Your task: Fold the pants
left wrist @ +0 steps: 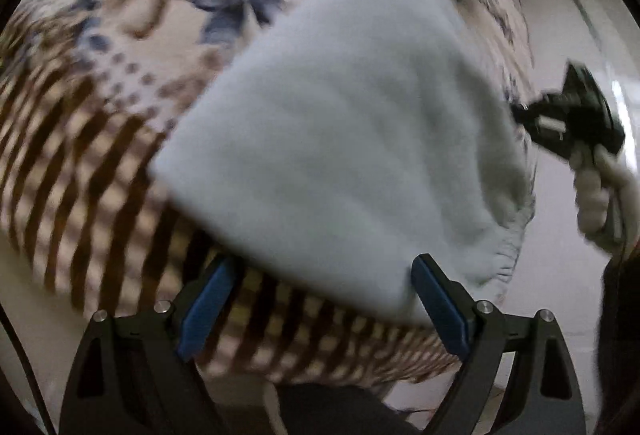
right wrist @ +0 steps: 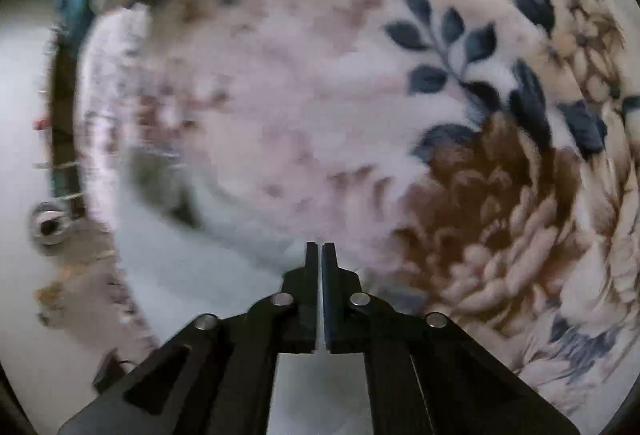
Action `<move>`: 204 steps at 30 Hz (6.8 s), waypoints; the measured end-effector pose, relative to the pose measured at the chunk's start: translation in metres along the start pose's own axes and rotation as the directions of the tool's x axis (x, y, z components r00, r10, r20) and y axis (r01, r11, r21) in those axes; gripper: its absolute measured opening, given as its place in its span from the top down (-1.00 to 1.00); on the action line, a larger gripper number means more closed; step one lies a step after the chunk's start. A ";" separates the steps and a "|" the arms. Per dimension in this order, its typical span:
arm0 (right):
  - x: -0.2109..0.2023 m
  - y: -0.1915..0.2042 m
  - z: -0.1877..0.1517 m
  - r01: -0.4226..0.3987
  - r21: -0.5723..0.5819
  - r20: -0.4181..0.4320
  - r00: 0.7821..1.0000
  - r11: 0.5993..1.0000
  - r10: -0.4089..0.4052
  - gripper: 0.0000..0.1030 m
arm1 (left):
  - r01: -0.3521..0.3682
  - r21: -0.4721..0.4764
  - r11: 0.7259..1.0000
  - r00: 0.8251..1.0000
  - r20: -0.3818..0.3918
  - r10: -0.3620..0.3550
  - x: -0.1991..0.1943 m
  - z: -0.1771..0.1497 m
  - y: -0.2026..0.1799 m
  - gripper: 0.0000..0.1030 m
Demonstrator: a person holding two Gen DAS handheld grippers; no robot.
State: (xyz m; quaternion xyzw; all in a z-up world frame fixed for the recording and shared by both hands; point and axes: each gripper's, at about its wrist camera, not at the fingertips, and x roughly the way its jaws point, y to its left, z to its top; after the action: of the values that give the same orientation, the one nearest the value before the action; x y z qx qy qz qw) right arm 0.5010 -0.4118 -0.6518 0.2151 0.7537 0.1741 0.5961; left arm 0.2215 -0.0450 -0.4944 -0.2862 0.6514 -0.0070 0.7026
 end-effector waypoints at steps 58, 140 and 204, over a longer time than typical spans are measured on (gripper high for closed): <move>0.045 0.106 0.013 -0.156 -0.282 -0.146 0.982 0.947 0.119 -0.69 | 0.303 -0.365 0.880 0.936 0.290 -0.201 -0.024 -0.047 0.064 -0.20; 0.042 -0.058 -0.218 0.035 0.339 0.043 0.998 0.940 -0.053 -0.68 | -0.036 0.333 0.942 0.985 0.172 -0.023 -0.040 0.089 -0.067 -0.98; 0.129 0.028 -0.138 -0.575 0.095 0.257 0.803 0.812 0.538 -0.95 | 0.526 0.305 0.794 0.808 -0.471 -0.355 0.058 0.153 0.000 -1.00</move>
State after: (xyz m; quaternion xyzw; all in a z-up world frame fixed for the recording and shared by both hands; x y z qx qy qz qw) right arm 0.3450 -0.3204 -0.7118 0.4947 0.5986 0.2529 0.5770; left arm 0.3707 -0.0068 -0.5492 -0.2670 0.6734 -0.3707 0.5813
